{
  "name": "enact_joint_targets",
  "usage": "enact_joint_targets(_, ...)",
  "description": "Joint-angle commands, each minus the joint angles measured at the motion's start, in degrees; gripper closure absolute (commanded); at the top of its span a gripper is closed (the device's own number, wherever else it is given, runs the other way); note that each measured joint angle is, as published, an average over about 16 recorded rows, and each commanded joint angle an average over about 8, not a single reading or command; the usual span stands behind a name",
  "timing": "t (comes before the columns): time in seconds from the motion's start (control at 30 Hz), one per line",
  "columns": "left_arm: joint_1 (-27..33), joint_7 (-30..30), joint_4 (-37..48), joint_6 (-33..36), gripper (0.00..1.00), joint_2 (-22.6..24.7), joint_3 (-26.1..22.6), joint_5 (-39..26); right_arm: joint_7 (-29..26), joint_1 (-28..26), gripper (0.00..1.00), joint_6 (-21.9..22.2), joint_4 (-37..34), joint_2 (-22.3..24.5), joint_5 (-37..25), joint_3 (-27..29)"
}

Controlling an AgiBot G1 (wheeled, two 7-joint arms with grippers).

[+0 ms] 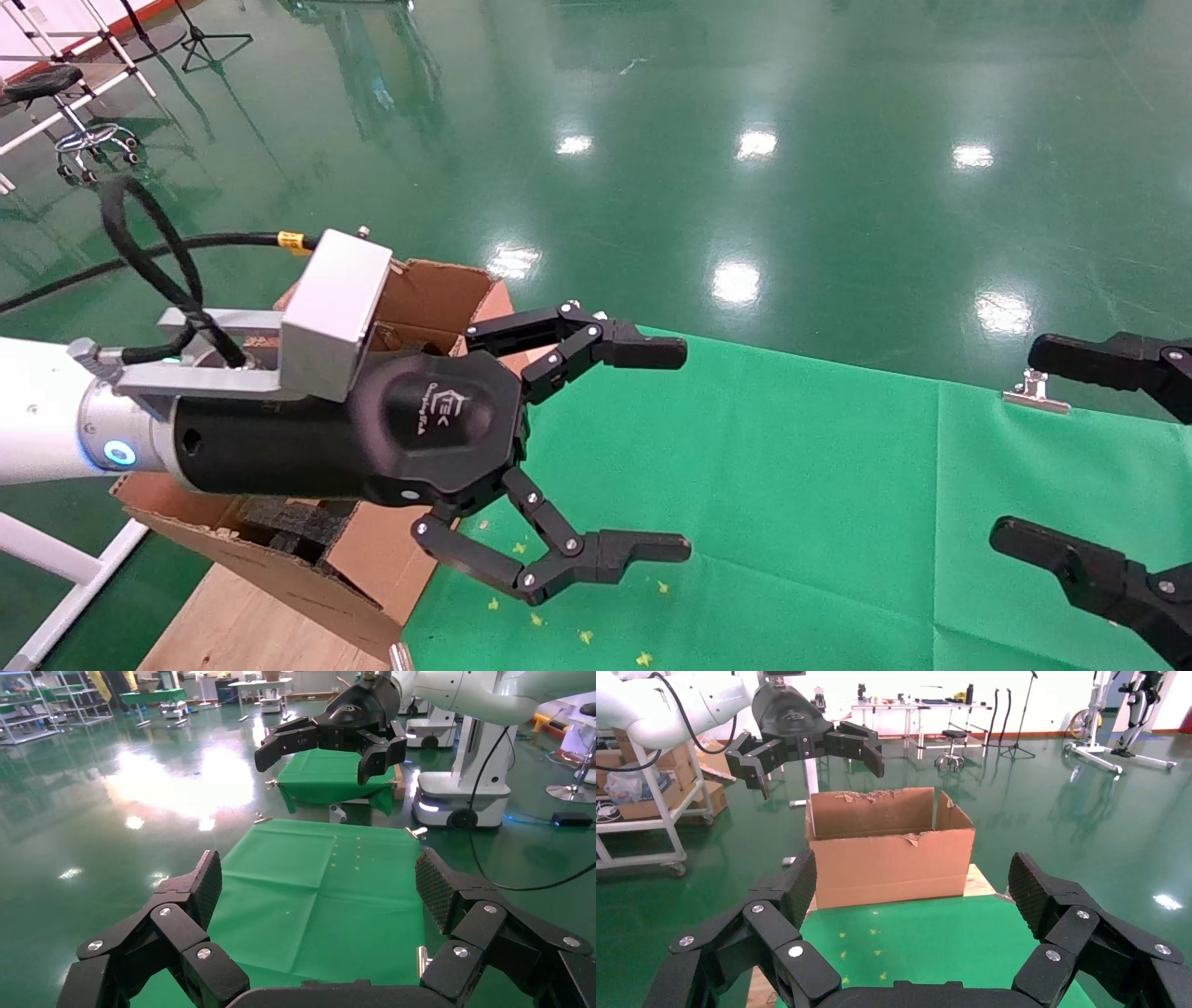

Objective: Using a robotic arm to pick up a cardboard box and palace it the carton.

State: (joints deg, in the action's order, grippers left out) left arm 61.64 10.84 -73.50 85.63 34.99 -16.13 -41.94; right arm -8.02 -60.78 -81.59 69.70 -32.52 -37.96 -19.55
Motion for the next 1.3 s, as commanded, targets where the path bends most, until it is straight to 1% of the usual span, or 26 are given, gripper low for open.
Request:
enact_joint_targets(0.03,0.0,0.0,0.0,0.0,0.00,0.0,0.0,0.0,0.0,0.0,0.00,0.0,0.0,0.0,0.0,0.0)
enact_joint_targets(1.3,0.0,0.0,0.0,0.0,0.00,0.0,0.0,0.0,0.0,0.0,0.00,0.0,0.0,0.0,0.0,0.0)
